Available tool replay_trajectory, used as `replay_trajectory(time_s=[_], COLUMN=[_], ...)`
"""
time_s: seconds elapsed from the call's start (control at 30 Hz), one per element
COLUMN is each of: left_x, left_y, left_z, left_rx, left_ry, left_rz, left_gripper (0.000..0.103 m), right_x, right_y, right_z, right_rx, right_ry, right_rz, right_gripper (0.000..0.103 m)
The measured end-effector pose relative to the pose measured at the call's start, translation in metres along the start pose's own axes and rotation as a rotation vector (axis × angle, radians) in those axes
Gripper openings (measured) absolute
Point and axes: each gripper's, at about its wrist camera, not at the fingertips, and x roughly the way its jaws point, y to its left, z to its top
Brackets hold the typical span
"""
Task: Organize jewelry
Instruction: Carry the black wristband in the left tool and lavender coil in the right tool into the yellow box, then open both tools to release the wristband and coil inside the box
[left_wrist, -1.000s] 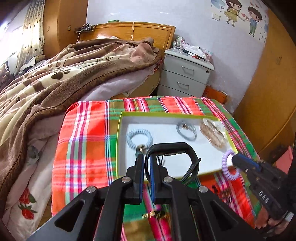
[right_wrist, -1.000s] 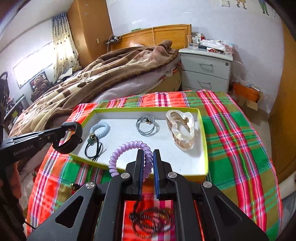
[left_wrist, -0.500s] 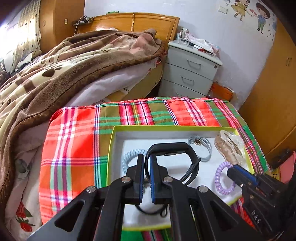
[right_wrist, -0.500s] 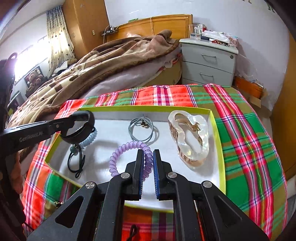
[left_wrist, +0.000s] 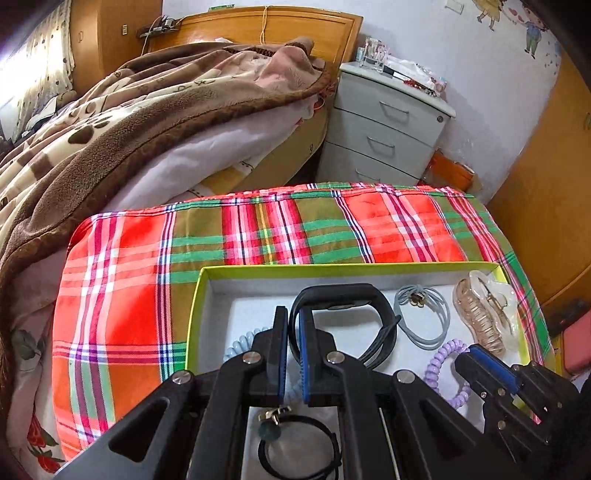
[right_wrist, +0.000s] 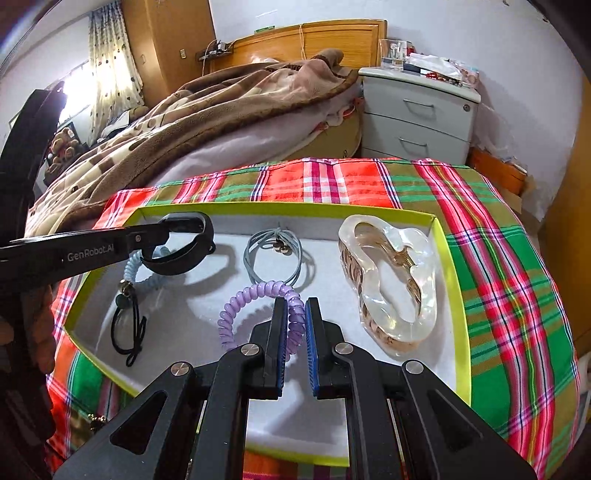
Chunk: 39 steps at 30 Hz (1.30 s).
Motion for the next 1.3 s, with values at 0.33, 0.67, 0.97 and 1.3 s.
replay_trajectory(time_s=[0.33,0.67,0.97,1.3], left_x=[0.009,0.009,0.009,0.004], left_y=[-0.003,-0.004,-0.004,-0.001], left_z=[0.003,0.003,0.002,-0.001], left_rx=[0.001,-0.002,0.0,-0.002], left_ry=[0.011,0.009,0.01,0.006], left_rz=[0.011,0.016,0.02,0.024], left_gripper=[0.006,0.008,0.011,0.027], right_x=[0.007,0.01,0.011,0.008], right_y=[0.002,-0.001,0.001,0.001], right_z=[0.002,0.002,0.001,0.002], right_rx=[-0.021,-0.012,-0.014,-0.004], right_ry=[-0.008,0.002,0.01,0.004], right_rz=[-0.031,-0.03,-0.031,-0.019], right_gripper=[0.01,0.01,0.01,0.011])
